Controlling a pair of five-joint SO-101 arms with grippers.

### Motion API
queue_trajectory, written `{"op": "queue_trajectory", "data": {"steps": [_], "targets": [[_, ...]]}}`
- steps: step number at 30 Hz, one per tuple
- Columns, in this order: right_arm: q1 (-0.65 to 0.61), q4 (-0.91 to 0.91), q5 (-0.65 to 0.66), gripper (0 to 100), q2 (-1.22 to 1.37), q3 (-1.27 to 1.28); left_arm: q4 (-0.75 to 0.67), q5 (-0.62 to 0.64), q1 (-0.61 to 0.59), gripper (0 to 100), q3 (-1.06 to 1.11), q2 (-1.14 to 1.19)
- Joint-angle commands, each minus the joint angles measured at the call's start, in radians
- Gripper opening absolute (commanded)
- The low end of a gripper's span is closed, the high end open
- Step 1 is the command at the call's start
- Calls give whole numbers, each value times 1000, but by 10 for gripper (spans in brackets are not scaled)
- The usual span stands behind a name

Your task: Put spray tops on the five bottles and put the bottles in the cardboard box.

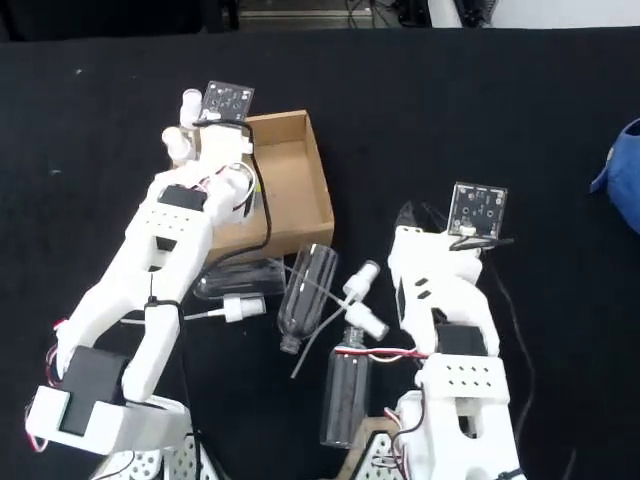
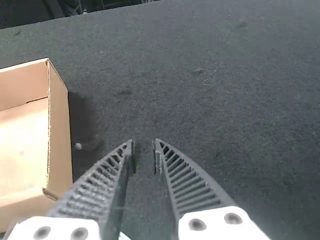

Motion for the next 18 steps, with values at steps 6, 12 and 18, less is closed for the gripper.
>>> {"op": "queue_trajectory", "data": {"steps": [6,12,18], "targets": [[-21,-26,5,47,-33,-12,-17,12,38,29,-28,-8],[-21,-26,5,47,-33,-12,25,23,39,29,-38,-6],[-21,-26,5,47,-33,-10,25,68,39,29,-38,-6]]}}
